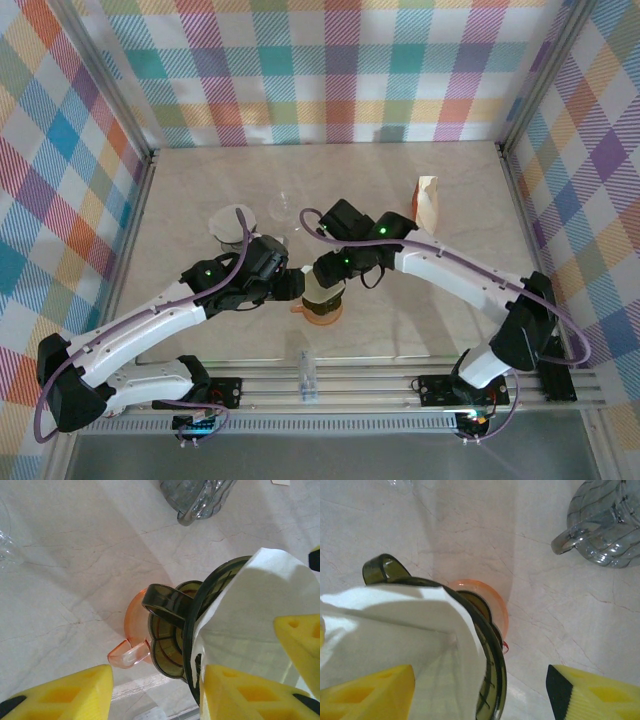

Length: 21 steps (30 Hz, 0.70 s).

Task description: Place the coffee filter in the dripper

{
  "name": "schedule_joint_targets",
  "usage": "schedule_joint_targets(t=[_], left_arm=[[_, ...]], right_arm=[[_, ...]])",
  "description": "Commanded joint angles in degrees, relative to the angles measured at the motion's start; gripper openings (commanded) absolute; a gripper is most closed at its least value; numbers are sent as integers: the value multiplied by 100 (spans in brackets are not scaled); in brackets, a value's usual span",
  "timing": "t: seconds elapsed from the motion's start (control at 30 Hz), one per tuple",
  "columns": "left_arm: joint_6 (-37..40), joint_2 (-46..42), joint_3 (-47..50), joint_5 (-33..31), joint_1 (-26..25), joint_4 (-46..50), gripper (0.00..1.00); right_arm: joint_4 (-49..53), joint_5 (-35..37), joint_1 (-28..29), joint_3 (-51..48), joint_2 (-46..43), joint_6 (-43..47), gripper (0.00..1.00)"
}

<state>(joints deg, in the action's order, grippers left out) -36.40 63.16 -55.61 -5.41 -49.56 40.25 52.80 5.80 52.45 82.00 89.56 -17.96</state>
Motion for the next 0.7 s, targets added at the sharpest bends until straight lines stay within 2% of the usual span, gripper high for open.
schedule_joint_targets(t=[0.0, 0.67], left_arm=[[-50, -76, 107, 50, 69, -97, 51], [-85, -63, 161, 99, 77, -138, 51]], right_arm=[[-4, -154, -24, 91, 236, -36, 73], [-254, -6, 100, -292, 829, -23, 75]])
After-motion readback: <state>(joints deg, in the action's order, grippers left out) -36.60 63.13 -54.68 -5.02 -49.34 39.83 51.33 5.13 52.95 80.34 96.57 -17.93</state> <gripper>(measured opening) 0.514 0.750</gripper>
